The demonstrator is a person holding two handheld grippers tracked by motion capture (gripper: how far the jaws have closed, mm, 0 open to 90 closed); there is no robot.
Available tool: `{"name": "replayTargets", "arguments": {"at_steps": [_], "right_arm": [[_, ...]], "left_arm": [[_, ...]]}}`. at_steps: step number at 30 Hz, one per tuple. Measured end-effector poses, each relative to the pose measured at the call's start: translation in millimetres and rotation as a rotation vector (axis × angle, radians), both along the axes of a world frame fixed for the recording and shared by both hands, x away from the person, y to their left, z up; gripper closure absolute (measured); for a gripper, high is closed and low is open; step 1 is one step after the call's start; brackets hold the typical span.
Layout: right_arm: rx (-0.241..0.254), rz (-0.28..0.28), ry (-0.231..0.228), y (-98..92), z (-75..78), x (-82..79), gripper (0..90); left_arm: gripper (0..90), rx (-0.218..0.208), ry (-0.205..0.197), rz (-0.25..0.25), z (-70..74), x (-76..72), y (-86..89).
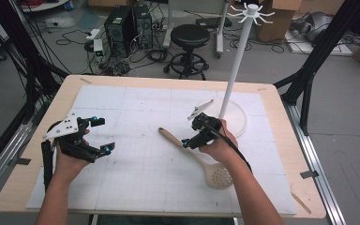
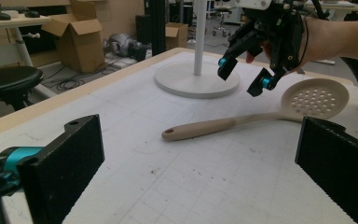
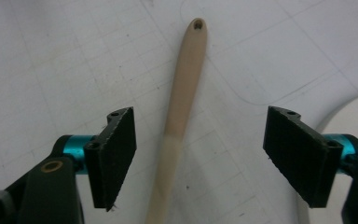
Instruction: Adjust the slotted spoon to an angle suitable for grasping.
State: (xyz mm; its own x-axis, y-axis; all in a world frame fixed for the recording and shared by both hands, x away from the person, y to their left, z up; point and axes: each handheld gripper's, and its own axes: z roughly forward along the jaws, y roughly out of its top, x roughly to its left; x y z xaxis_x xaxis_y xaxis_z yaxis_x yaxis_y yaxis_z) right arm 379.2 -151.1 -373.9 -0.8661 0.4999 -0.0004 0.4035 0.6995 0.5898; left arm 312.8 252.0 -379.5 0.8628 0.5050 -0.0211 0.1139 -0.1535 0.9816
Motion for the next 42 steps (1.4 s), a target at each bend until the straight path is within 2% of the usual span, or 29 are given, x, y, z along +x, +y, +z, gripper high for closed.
{"name": "replayTargets", "arguments": {"at_steps": [5,12,16,19,24,32,33,42], "right_arm": [[-0.024,0.001,0.030,5.5,-5.0,1.8,31.8],[-0.080,-0.001,0.072,10.5,-12.2,2.6,34.4],[-0.096,0.004,0.093,12.1,-14.6,2.9,35.2],[-0.124,0.014,0.131,15.1,-19.9,3.4,36.5],[-0.153,0.017,0.154,19.6,-26.1,3.9,37.8],[-0.165,0.008,0.177,22.8,-31.1,5.4,42.8],[-0.161,0.009,0.194,23.5,-32.9,5.8,44.7],[-0.168,-0.007,0.209,26.0,-37.8,6.8,51.2]], "left_arm": [[1.7,0.002,0.002,0.000,-0.4,0.3,-0.3],[1.7,0.005,0.001,-0.002,-0.5,0.4,-1.1],[1.7,0.008,0.002,-0.002,-0.7,0.3,-1.6],[1.7,0.011,0.003,0.000,-0.7,0.4,-1.5],[1.7,0.006,0.000,0.000,-0.3,0.2,-1.1],[1.7,0.010,0.001,-0.001,-0.7,0.4,-1.8],[1.7,0.007,0.001,-0.001,-0.7,0.3,-2.0],[1.7,0.007,0.002,-0.001,-0.7,0.3,-1.9]]}}
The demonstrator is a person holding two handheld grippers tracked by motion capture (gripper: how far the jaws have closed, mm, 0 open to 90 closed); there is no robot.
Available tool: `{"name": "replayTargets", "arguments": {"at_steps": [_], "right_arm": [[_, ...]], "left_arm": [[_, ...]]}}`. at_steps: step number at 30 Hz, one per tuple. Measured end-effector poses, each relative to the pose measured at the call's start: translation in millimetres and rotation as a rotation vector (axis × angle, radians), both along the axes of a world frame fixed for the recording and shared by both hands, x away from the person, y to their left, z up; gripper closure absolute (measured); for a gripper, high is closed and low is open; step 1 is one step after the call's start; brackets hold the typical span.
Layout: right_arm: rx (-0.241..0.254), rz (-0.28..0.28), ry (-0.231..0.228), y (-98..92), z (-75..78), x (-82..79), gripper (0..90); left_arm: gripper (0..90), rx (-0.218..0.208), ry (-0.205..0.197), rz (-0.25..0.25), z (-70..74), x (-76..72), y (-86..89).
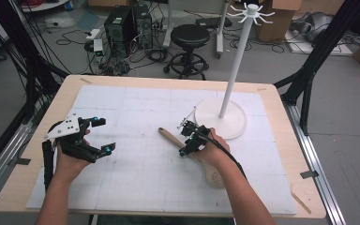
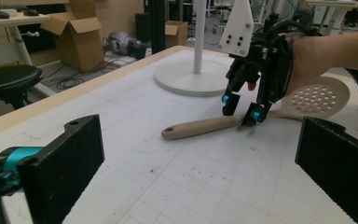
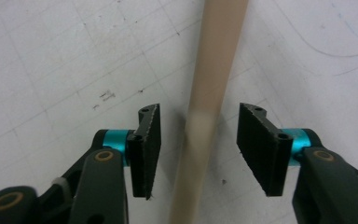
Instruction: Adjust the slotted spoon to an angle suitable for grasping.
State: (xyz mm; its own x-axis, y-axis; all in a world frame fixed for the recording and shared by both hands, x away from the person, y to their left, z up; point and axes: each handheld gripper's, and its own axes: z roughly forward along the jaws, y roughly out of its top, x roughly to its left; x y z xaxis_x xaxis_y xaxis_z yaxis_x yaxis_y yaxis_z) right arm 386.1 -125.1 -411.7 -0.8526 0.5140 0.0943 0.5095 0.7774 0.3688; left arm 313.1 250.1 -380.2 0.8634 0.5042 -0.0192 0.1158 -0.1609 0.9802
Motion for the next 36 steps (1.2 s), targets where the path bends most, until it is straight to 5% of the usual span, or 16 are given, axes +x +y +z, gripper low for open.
{"name": "replayTargets", "arguments": {"at_steps": [12,36], "right_arm": [[-0.044,-0.018,-0.044,4.4,-2.3,-3.7,59.5],[-0.008,-0.057,-0.064,-0.5,-3.1,-5.1,75.2]], "left_arm": [[1.7,0.006,0.002,-0.003,-0.7,0.4,-1.3],[1.7,0.005,0.002,-0.004,-0.6,0.4,-0.9]]}}
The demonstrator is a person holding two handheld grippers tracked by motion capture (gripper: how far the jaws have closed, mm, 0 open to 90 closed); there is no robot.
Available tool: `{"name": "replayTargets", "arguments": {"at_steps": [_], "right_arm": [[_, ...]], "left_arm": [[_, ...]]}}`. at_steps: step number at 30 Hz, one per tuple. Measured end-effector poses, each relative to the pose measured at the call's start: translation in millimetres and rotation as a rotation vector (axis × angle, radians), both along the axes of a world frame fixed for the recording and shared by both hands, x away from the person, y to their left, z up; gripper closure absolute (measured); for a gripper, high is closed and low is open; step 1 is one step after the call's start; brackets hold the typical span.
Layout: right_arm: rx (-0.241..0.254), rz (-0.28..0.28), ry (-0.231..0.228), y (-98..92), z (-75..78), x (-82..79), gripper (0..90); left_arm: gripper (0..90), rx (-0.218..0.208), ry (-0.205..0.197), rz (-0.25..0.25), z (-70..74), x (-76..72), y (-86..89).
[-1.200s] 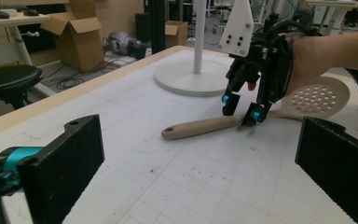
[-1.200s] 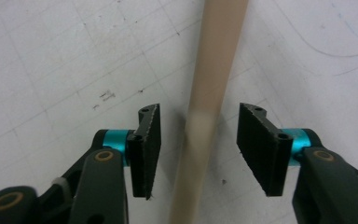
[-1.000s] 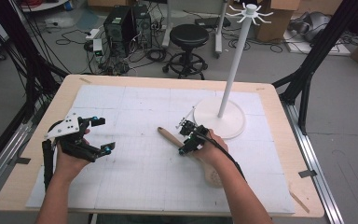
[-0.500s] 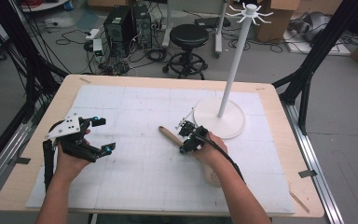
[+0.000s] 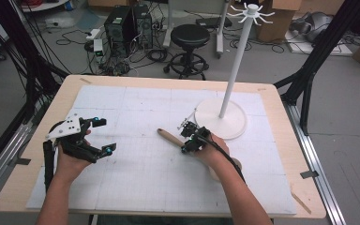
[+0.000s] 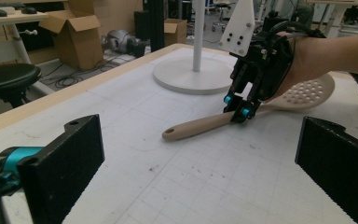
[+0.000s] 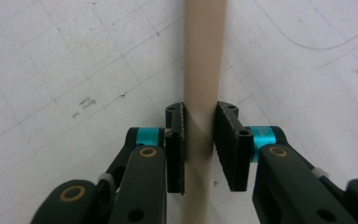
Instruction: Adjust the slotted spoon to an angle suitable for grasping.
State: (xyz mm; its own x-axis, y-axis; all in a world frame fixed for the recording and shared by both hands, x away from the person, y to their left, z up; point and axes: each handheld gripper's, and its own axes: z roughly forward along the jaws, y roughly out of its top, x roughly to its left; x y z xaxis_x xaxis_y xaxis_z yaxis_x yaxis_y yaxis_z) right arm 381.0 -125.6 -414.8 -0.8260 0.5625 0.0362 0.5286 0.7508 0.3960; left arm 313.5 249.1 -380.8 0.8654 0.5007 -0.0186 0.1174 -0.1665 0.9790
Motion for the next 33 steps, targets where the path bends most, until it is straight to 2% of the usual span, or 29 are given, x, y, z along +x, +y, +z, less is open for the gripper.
{"name": "replayTargets", "arguments": {"at_steps": [7,9,11,16,17,19,20,21,23,26,33], "right_arm": [[0.029,0.004,-0.015,-3.5,2.2,-1.7,75.4],[0.079,0.000,-0.017,-8.0,10.0,-2.9,75.6],[0.098,0.000,-0.020,-10.2,13.7,-3.6,75.6],[0.216,-0.006,-0.045,-26.0,32.3,-7.0,75.7],[0.260,-0.012,-0.055,-33.3,39.5,-8.7,75.8],[0.303,-0.009,-0.072,-39.7,46.1,-9.9,75.8],[0.303,-0.009,-0.072,-39.7,46.1,-9.9,75.8],[0.340,-0.010,-0.086,-45.4,52.2,-11.4,75.8],[0.357,-0.006,-0.095,-48.1,54.9,-11.8,75.8],[0.411,-0.002,-0.116,-55.9,64.5,-15.0,75.9],[0.470,0.022,-0.146,-64.1,77.5,-19.3,75.9]], "left_arm": [[1.7,-0.012,0.000,0.006,0.5,0.1,2.5],[1.7,-0.010,-0.002,0.005,0.5,0.1,2.2],[1.7,-0.008,-0.001,0.004,0.6,0.0,2.0],[1.7,-0.006,0.000,0.002,0.6,-0.3,1.8],[1.7,-0.006,-0.001,0.003,0.7,-0.3,1.7],[1.7,-0.007,-0.002,0.004,0.8,-0.4,1.8],[1.7,-0.007,-0.002,0.004,0.8,-0.4,1.9],[1.7,-0.008,0.000,0.006,0.8,-0.5,2.0],[1.7,-0.010,0.000,0.006,0.7,-0.4,2.1],[1.7,-0.008,-0.001,0.005,0.7,-0.3,2.1],[1.7,-0.003,0.000,0.002,0.4,-0.3,1.2]]}}
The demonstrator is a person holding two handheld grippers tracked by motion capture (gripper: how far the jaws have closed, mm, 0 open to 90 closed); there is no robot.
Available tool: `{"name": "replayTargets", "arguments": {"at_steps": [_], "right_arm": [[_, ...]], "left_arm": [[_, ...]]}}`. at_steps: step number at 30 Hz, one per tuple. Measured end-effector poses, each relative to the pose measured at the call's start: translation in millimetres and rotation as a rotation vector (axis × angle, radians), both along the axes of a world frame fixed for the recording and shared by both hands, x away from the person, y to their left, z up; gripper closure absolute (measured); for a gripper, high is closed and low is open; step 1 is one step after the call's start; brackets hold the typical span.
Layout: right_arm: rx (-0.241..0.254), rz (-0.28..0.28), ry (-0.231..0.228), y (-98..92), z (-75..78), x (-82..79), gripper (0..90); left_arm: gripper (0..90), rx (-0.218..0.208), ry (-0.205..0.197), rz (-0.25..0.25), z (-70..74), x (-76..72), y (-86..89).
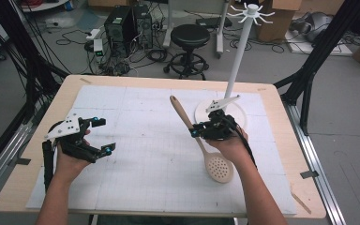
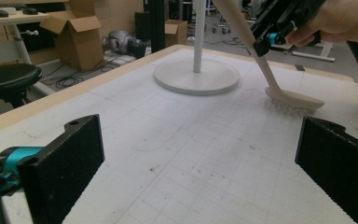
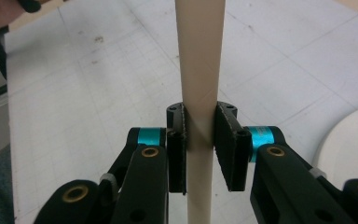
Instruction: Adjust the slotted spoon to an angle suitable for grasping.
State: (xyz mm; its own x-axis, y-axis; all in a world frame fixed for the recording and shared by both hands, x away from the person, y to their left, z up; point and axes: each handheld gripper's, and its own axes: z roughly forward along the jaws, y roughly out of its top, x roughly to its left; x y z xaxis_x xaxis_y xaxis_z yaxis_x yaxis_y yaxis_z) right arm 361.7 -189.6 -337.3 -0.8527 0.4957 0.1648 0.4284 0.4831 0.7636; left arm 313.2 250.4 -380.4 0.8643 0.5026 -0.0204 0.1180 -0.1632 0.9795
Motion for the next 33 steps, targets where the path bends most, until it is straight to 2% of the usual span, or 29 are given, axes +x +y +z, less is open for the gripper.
{"name": "replayTargets", "arguments": {"at_steps": [5,6,13,20,25,33], "right_arm": [[0.036,0.006,-0.028,-3.4,8.1,-3.0,75.9],[0.052,0.013,-0.048,-5.2,11.5,-3.8,75.9],[0.096,0.011,-0.083,-13.1,21.6,-7.7,75.9],[0.120,0.025,-0.108,-18.3,29.1,-10.8,76.0],[0.156,0.043,-0.146,-22.4,35.5,-13.8,76.0],[0.185,0.048,-0.158,-27.9,41.1,-16.7,76.0]], "left_arm": [[1.7,-0.004,-0.001,0.000,0.4,-0.3,0.5],[1.7,-0.004,0.000,-0.001,0.3,-0.3,0.4],[1.7,-0.002,0.000,-0.001,0.1,-0.2,0.2],[1.7,-0.001,0.000,-0.002,0.1,-0.1,0.1],[1.7,-0.001,0.001,-0.002,0.0,-0.1,0.1],[1.7,-0.001,0.001,-0.003,0.1,-0.1,0.5]]}}
